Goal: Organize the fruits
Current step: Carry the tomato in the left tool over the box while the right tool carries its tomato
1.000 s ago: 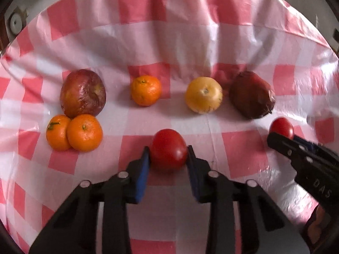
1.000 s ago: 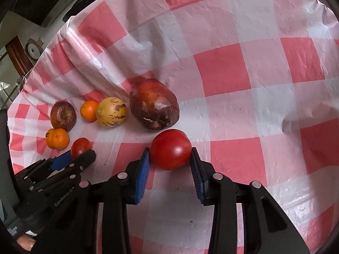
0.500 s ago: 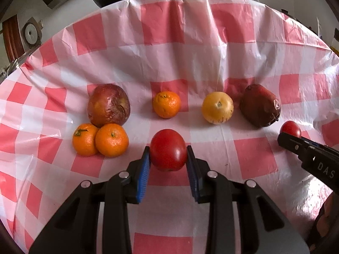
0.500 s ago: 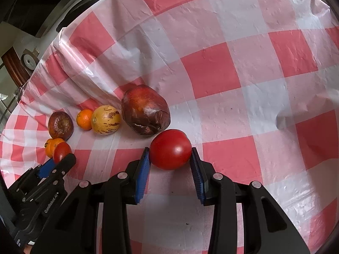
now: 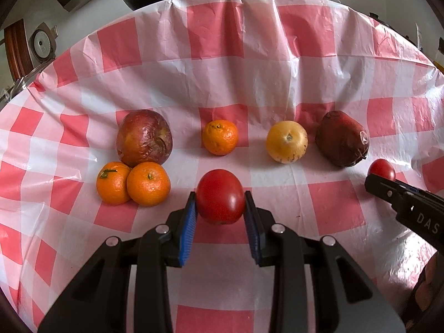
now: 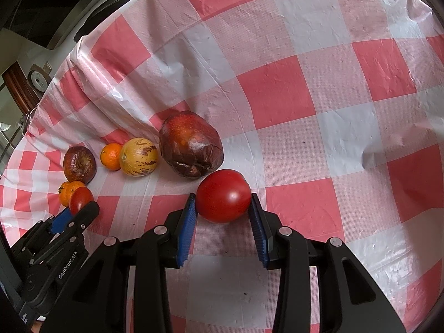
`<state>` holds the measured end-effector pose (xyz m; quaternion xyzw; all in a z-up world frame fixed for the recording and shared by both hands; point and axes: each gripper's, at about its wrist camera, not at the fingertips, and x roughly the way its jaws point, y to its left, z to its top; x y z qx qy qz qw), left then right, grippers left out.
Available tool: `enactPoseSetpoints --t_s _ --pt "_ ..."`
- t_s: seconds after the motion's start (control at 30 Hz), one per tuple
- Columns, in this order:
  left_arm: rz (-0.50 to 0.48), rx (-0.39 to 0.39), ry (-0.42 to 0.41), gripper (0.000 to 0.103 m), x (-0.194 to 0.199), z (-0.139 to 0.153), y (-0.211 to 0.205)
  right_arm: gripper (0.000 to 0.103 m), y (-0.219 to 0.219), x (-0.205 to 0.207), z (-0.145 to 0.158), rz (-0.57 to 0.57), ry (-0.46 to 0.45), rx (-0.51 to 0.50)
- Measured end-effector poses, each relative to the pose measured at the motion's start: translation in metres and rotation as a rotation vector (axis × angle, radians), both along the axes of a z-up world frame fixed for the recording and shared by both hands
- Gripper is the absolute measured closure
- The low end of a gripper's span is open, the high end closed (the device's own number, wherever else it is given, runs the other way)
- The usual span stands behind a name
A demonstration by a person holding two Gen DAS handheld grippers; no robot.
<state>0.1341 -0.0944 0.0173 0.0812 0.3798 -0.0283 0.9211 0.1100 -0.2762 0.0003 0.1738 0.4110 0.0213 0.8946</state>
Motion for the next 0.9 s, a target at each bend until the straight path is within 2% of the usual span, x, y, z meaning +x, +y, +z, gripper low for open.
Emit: enactPoseSetpoints --t_s 0.6,0.73,0.83,0.9 --pt "0.015 0.001 -0.013 0.070 -0.004 0.005 0.003 0.066 0.000 -0.002 0.002 0.007 -0.006 -0.001" --pt "0.054 -0.019 -0.040 0.070 -0.030 0.021 0.019 0.066 0.009 -0.006 0.009 0.032 -0.013 0.025" --pt "0.082 -0.027 -0.056 0.070 -0.071 0.028 0.044 0.065 0.041 -0.018 0.027 0.103 -0.054 -0.004" --pt "0.125 -0.038 -0.070 0.070 -0.109 0.033 0.075 0.065 0.079 -0.038 0.044 0.198 -0.097 -0.022"
